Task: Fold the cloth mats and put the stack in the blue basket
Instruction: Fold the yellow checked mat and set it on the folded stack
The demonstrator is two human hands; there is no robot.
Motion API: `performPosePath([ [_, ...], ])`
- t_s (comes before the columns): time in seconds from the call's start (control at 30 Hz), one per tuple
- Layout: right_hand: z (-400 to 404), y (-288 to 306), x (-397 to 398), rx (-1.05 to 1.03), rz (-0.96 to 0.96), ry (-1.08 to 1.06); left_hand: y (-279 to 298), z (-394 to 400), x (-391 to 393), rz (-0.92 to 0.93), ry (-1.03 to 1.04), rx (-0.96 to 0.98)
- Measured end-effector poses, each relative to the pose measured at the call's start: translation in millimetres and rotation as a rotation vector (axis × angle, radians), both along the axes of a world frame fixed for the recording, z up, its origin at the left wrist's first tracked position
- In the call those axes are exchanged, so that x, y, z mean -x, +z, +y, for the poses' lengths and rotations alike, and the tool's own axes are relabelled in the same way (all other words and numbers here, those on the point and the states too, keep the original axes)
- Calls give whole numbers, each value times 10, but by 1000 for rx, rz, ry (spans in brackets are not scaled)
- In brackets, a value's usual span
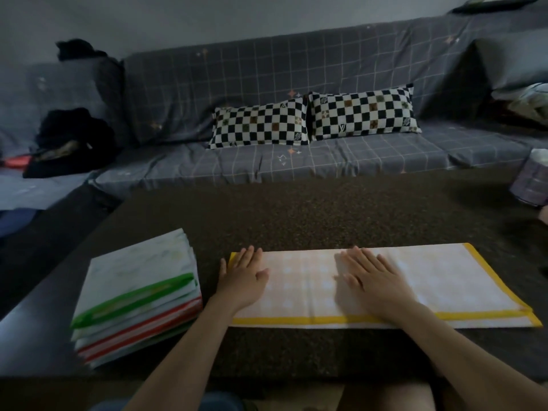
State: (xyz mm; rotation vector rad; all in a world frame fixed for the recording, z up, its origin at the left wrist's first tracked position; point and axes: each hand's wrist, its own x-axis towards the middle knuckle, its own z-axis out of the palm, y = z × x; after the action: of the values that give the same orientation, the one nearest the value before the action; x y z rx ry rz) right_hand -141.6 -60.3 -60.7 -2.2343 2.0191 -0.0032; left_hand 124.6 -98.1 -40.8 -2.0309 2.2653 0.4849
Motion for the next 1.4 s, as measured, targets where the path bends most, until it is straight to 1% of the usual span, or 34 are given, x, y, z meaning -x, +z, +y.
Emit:
performPosePath([
  [0.1,-4,64,-97,-2,-58,5,186,-90,18,7,13,-27],
  [0.2,-17,150,-322,47,-180,107,310,-202,45,46,26,2],
  [0.27,-33,196,-469,30,-268,139,357,-266,44,67,12,18],
  [0.37,-50,263,-553,-88,-261,71,408,-353,35,56,6,11],
  [0.47,-47,308,-542,-181,-265,38,482,-421,13,23,20,-41],
  [0.67,-54,299,-557,-222,-196,66,769,-470,-157,18,71,-171],
  [0.73,-36,316,-580,-243,-194,74,849,-476,-244,130,117,-192],
  [0.83,-11,326,-569,-270,-207,79,934,-457,-298,392,213,-204],
  [0.93,35,344,-568,-306,-228,75,978,-456,-257,741,332,-228],
  [1.0,58,329,-586,-299,-254,68,1026,-464,-181,926,379,-247],
  [1.07,72,282,-605,-264,-267,60,1093,-426,-53,1006,364,-239],
  [1.13,141,297,-595,-201,-286,63,1160,-370,111,1039,333,-222],
  [1.17,185,328,-577,-157,-329,58,1190,-349,195,1048,319,-207],
  [1.2,226,352,-541,-115,-416,16,1215,-330,283,1061,306,-200],
  [1.3,345,382,-331,-35,-851,-244,1239,-286,580,1096,296,-205],
  [1.33,375,385,-260,2,-968,-292,1235,-270,688,1106,301,-206],
  [1.4,420,397,-127,46,-1096,-332,1184,-268,905,1117,309,-203],
])
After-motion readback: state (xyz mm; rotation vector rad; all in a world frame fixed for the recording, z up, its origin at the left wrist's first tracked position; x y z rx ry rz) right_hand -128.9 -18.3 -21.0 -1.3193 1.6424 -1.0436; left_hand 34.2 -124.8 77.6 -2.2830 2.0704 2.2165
